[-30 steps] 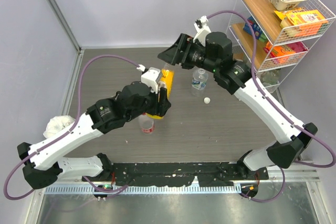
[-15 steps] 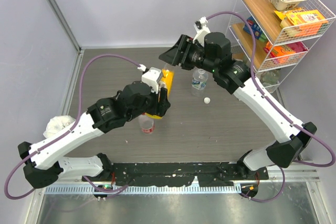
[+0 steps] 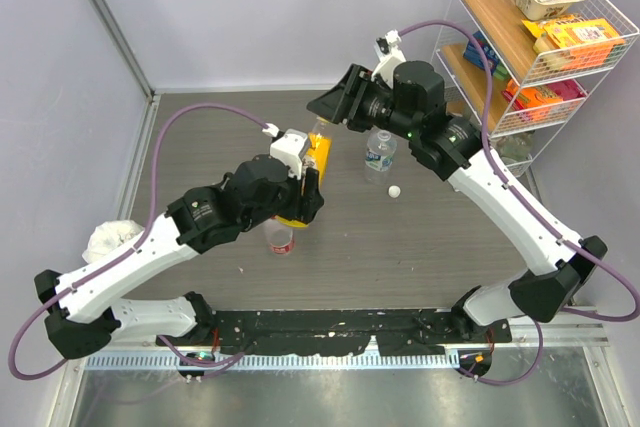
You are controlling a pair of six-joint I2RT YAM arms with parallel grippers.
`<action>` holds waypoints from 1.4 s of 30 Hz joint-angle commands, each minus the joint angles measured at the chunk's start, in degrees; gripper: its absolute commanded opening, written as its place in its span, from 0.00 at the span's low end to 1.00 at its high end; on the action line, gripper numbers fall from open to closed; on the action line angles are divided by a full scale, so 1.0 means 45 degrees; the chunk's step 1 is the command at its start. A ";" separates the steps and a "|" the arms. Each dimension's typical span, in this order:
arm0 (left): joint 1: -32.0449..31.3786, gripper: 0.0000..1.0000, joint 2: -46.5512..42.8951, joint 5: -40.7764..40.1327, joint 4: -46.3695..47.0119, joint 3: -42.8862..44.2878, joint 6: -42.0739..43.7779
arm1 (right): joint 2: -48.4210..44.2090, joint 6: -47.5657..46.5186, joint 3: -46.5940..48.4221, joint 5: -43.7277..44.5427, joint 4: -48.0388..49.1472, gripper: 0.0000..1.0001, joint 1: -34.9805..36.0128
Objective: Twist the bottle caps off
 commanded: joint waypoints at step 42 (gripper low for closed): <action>0.0032 0.03 -0.2636 0.5291 0.4044 -0.1493 -0.0917 | -0.2131 0.1472 -0.3266 -0.8377 0.9165 0.01 -0.0275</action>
